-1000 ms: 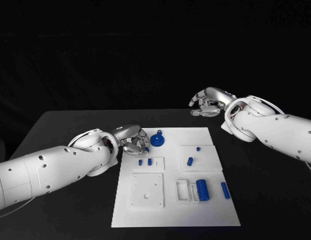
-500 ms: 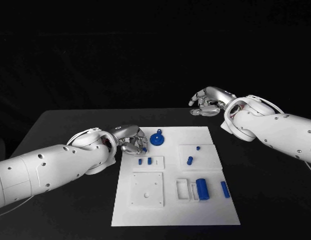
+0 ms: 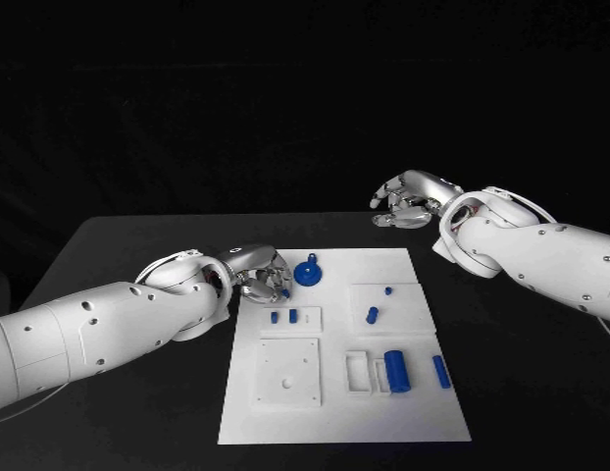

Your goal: Assemble the parts on the task board

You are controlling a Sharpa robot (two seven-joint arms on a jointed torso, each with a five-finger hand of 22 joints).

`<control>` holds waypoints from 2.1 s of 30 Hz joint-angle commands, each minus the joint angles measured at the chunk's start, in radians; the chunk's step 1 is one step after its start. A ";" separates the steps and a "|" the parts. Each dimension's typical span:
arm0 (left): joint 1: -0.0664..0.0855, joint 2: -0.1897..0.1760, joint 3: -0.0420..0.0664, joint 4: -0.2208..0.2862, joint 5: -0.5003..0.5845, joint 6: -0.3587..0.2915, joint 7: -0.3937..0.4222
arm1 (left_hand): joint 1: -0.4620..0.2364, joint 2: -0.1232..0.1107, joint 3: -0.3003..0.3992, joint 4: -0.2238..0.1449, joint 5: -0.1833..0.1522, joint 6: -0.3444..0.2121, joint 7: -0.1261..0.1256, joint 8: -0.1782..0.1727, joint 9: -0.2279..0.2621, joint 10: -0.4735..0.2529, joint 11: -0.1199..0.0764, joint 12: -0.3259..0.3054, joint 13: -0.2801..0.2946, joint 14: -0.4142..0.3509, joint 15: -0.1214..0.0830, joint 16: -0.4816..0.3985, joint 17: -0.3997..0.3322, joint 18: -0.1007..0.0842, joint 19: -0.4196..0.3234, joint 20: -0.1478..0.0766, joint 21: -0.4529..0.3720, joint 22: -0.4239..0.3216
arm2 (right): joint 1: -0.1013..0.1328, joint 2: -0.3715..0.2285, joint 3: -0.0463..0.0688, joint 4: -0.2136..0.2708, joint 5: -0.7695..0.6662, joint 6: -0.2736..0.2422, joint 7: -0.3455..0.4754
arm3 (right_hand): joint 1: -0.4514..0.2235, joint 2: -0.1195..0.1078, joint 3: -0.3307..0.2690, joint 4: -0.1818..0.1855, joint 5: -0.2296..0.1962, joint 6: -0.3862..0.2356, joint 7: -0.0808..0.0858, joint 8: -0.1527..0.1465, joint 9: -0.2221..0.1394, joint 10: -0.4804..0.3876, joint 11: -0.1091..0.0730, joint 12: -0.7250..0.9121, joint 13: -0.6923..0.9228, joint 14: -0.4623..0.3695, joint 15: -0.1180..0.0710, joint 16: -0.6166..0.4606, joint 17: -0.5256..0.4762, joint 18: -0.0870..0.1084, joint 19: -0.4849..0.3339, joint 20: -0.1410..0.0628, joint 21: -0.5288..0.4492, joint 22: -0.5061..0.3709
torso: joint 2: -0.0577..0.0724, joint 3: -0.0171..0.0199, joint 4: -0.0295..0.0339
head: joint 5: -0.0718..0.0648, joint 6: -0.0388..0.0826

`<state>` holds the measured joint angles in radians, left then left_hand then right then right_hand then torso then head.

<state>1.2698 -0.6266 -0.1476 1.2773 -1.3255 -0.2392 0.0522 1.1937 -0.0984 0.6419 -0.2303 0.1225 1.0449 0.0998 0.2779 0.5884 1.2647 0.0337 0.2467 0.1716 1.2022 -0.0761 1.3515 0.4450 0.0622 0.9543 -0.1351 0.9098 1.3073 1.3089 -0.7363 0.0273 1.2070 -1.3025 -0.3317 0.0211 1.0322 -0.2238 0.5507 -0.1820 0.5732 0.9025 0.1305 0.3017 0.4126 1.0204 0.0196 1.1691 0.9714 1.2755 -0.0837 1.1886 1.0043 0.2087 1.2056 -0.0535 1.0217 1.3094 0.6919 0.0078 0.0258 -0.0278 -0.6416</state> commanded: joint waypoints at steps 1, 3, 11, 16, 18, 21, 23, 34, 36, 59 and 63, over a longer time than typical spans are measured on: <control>0.000 0.006 0.000 -0.001 -0.025 0.008 0.006 | 0.003 0.008 0.003 -0.003 0.006 0.008 -0.001 0.006 0.001 0.009 0.000 0.002 0.002 0.003 -0.002 0.004 0.002 0.018 0.002 -0.038 0.007 0.020 | 0.000 0.001 0.000 0.001 -0.002 0.010 0.007 | -0.005 0.006 0.000 -0.002 0.006 -0.001 0.006 -0.004 0.000 -0.001 0.003 0.005 -0.001 0.000 -0.003 -0.005 0.000 0.053 -0.003 -0.007 -0.004 0.015 | 0.000 0.0001 0.0002 | 0.000 -0.001; 0.000 0.008 0.000 -0.002 -0.025 0.010 0.007 | 0.003 0.009 0.003 -0.003 0.006 0.008 -0.001 0.006 0.001 0.009 0.000 0.002 0.002 0.003 -0.002 0.004 0.002 0.018 0.002 -0.038 0.007 0.020 | 0.000 0.001 0.000 0.001 -0.002 0.010 0.007 | -0.005 0.006 0.000 -0.002 0.006 -0.001 0.006 -0.004 0.000 -0.001 0.003 0.005 -0.001 0.000 -0.003 -0.005 0.000 0.053 -0.003 -0.007 -0.004 0.015 | 0.000 0.0002 -0.0001 | 0.000 -0.001; 0.000 0.012 0.000 0.007 -0.026 0.026 0.009 | 0.003 0.009 0.003 -0.003 0.006 0.008 0.000 0.005 0.001 0.009 0.001 0.002 0.001 0.003 -0.002 0.005 0.002 0.018 0.002 -0.038 0.007 0.020 | 0.000 0.000 0.000 0.001 -0.002 0.010 0.007 | -0.005 0.006 0.000 -0.002 0.006 -0.001 0.006 -0.004 0.000 -0.002 0.003 0.005 -0.001 0.000 -0.003 -0.005 0.000 0.053 -0.003 -0.007 -0.004 0.015 | 0.000 0.0000 0.0007 | -0.001 -0.002; 0.000 0.013 -0.001 0.009 -0.057 0.040 0.000 | 0.003 0.009 0.003 -0.004 0.005 0.008 0.000 0.005 0.001 0.008 0.001 0.001 0.001 0.002 -0.002 0.004 0.002 0.018 0.002 -0.038 0.007 0.020 | -0.001 0.000 0.000 0.001 -0.002 0.011 0.007 | -0.005 0.006 0.000 -0.003 0.006 -0.001 0.006 -0.004 0.000 -0.002 0.003 0.005 -0.001 0.000 -0.003 -0.005 0.000 0.053 -0.003 -0.007 -0.004 0.015 | 0.000 0.0002 0.0008 | -0.001 -0.002; 0.000 0.014 -0.001 0.008 -0.078 0.049 -0.018 | 0.003 0.009 0.003 -0.004 0.005 0.008 0.000 0.005 0.001 0.008 0.001 0.001 0.001 0.002 -0.002 0.004 0.002 0.018 0.002 -0.038 0.008 0.020 | -0.001 0.000 0.000 0.001 -0.002 0.011 0.007 | -0.005 0.006 0.000 -0.003 0.006 -0.001 0.006 -0.004 0.000 -0.002 0.003 0.005 -0.001 0.000 -0.003 -0.005 0.000 0.053 -0.003 -0.007 -0.004 0.015 | 0.000 -0.0001 0.0005 | -0.001 -0.002; 0.000 0.016 -0.001 0.010 -0.114 0.057 -0.077 | 0.003 0.009 0.004 -0.005 0.005 0.008 0.000 0.005 0.001 0.008 0.001 0.001 0.001 0.002 -0.002 0.004 0.002 0.018 0.002 -0.038 0.008 0.020 | -0.001 -0.001 0.000 0.001 -0.002 0.011 0.007 | -0.005 0.006 0.000 -0.003 0.006 -0.001 0.006 -0.004 0.000 -0.002 0.003 0.005 -0.001 0.000 -0.003 -0.005 0.000 0.053 -0.003 -0.007 -0.004 0.015 | 0.000 -0.0001 0.0006 | -0.001 -0.003; 0.000 0.016 -0.001 0.010 -0.115 0.063 -0.107 | 0.003 0.009 0.004 -0.005 0.005 0.008 0.000 0.005 0.001 0.008 0.001 0.001 0.001 0.002 -0.002 0.004 0.002 0.018 0.002 -0.038 0.008 0.020 | -0.001 -0.001 0.000 0.001 -0.002 0.011 0.007 | -0.005 0.006 0.000 -0.003 0.006 -0.001 0.006 -0.004 0.000 -0.002 0.003 0.005 -0.001 0.000 -0.003 -0.005 0.000 0.053 -0.003 -0.007 -0.004 0.015 | 0.000 -0.0001 0.0007 | -0.001 -0.003; 0.000 0.026 -0.010 0.019 -0.237 0.036 -0.116 | 0.008 0.005 0.006 -0.007 0.007 0.009 -0.001 0.005 0.001 0.010 0.000 0.002 0.002 0.002 -0.002 0.004 0.001 0.018 0.004 -0.039 0.010 0.020 | -0.001 0.000 0.000 0.001 -0.002 0.011 0.007 | -0.004 0.006 0.000 -0.003 0.006 -0.001 0.006 -0.004 0.000 -0.002 0.003 0.005 -0.001 0.000 -0.003 -0.005 0.000 0.053 -0.003 -0.007 -0.004 0.015 | 0.000 -0.0001 0.0006 | -0.002 -0.003; 0.000 0.027 -0.011 0.022 -0.247 0.034 -0.115 | 0.008 0.004 0.007 -0.007 0.007 0.010 -0.001 0.005 0.001 0.010 0.000 0.002 0.002 0.002 -0.002 0.004 0.001 0.018 0.005 -0.039 0.011 0.020 | -0.001 0.000 0.000 0.000 -0.002 0.011 0.007 | -0.004 0.006 0.000 -0.003 0.006 -0.001 0.006 -0.004 0.000 -0.002 0.003 0.005 -0.001 0.000 -0.003 -0.005 0.000 0.053 -0.003 -0.007 -0.004 0.015 | 0.000 -0.0001 0.0006 | -0.002 -0.003; -0.002 0.005 -0.013 0.035 -0.232 -0.051 -0.101 | 0.035 -0.058 0.016 -0.006 -0.004 -0.121 0.026 -0.067 -0.038 0.006 0.000 0.011 0.007 0.000 -0.002 -0.007 -0.005 0.015 0.005 -0.040 0.011 0.017 | -0.003 -0.003 0.000 -0.001 -0.002 0.010 0.008 | -0.004 0.006 0.000 -0.004 0.006 -0.001 0.006 -0.004 0.000 -0.002 0.003 0.006 -0.002 0.000 -0.003 -0.006 0.000 0.053 -0.003 -0.007 -0.004 0.015 | 0.000 -0.0007 0.0004 | -0.004 -0.002; -0.004 -0.002 -0.012 0.039 -0.231 -0.061 -0.103 | 0.038 -0.065 0.016 -0.004 -0.005 -0.132 0.028 -0.071 -0.042 -0.009 0.005 0.005 0.005 -0.005 0.002 -0.009 -0.006 0.015 0.001 -0.038 0.010 0.017 | -0.003 -0.003 0.000 0.000 -0.001 0.009 0.009 | -0.004 0.005 0.000 -0.004 0.006 -0.002 0.006 -0.005 0.000 -0.002 0.003 0.006 -0.002 0.000 -0.003 -0.006 0.000 0.053 -0.003 -0.007 -0.004 0.015 | 0.000 -0.0007 0.0001 | -0.004 -0.002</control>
<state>1.2671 -0.6272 -0.1604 1.3131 -1.5529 -0.2706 -0.0469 1.2334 -0.1572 0.6551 -0.2323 0.1208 0.9196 0.1281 0.2121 0.5470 1.2604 0.0378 0.2565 0.1776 1.2024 -0.0726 1.3462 0.4399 0.0669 0.9598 -0.1339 0.9175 1.3075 1.3064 -0.7392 0.0273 1.2062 -1.3022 -0.3313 0.0212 1.0322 -0.2238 0.5507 -0.1820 0.5732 0.9040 0.1294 0.3017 0.4126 1.0204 0.0196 1.1691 0.9708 1.2755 -0.0837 1.1886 1.0043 0.2086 1.2039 -0.0553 1.0218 1.3095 0.6916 0.0073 0.0262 -0.0322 -0.6437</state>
